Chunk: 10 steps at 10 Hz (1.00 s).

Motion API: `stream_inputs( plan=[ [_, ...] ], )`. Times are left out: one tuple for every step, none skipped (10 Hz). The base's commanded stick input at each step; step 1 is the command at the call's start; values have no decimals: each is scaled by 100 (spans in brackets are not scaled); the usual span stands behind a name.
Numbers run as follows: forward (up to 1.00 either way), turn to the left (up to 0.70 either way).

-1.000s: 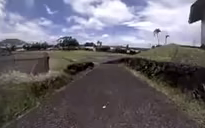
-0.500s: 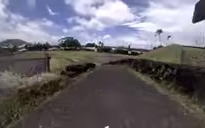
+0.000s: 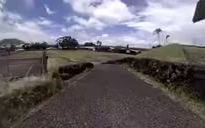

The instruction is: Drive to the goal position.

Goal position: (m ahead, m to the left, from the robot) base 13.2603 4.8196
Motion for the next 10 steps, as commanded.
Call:
stream_inputs(
  plan=[
    [70,0],
    [70,0],
    [70,0],
    [70,0],
    [70,-2],
    [70,-3],
    [70,-3],
    [70,-3],
    [70,-3],
    [70,-3]
  ],
)
